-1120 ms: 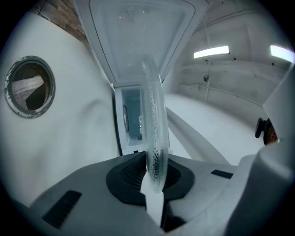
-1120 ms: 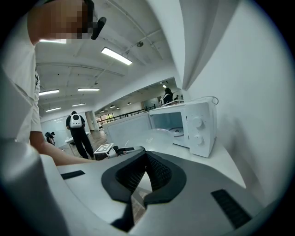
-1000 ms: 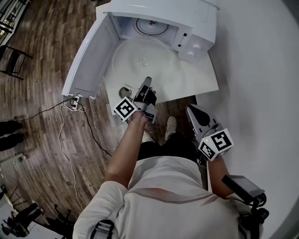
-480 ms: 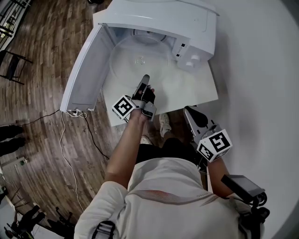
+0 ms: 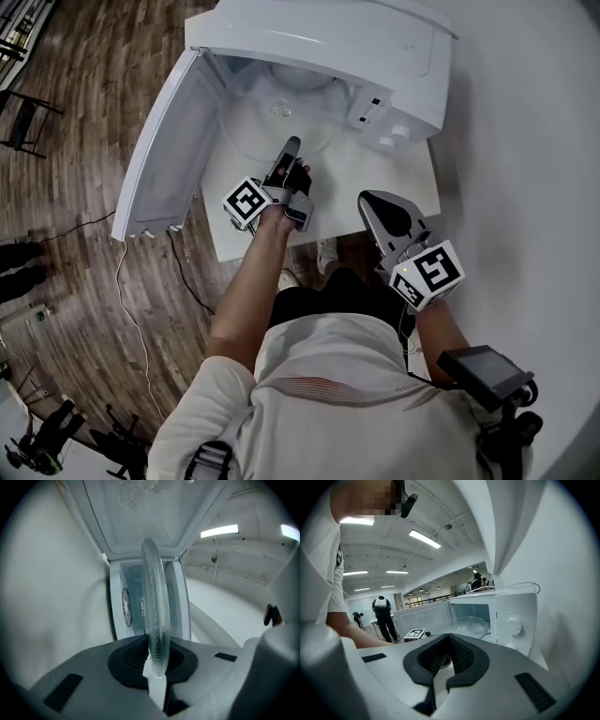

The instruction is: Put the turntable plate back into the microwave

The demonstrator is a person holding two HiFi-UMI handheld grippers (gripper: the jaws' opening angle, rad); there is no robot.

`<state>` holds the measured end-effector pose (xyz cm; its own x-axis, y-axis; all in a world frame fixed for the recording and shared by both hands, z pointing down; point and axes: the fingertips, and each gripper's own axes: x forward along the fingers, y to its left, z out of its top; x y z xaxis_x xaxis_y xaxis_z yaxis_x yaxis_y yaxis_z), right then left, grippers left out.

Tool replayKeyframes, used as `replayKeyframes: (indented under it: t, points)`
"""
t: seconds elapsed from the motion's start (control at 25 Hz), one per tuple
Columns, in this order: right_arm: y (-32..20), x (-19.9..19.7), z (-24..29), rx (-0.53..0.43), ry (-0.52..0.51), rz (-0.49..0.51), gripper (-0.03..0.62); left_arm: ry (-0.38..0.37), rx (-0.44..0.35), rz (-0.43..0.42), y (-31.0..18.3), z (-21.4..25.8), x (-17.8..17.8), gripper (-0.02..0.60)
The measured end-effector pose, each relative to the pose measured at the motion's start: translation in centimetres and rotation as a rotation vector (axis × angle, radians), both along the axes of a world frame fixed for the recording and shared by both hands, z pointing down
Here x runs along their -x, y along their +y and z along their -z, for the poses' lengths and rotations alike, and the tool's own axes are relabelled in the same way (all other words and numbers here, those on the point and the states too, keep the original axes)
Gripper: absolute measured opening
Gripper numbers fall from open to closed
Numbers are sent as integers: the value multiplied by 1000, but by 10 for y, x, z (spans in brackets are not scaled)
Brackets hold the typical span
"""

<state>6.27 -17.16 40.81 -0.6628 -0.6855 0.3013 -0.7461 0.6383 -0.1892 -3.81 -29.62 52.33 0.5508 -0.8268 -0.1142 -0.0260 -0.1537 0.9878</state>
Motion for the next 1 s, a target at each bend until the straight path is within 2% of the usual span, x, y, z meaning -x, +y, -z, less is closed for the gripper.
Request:
replayKeyframes:
  t: [0.16,0.28,0.68,1.0]
  points:
    - [-17,7,-2,26,4,22,5,-19,16,10,-28,-2,2,32]
    - [-15,7,-6,46,6,30,5,-21,38,5,-37,-5,-3,32]
    - [-3,4,-11,77,10,43,5,-40,31,-26,-64,-3,-19,32]
    - [-9,3,-29,109,6,63,5,-37,87,-67,-95,-15,-37,34]
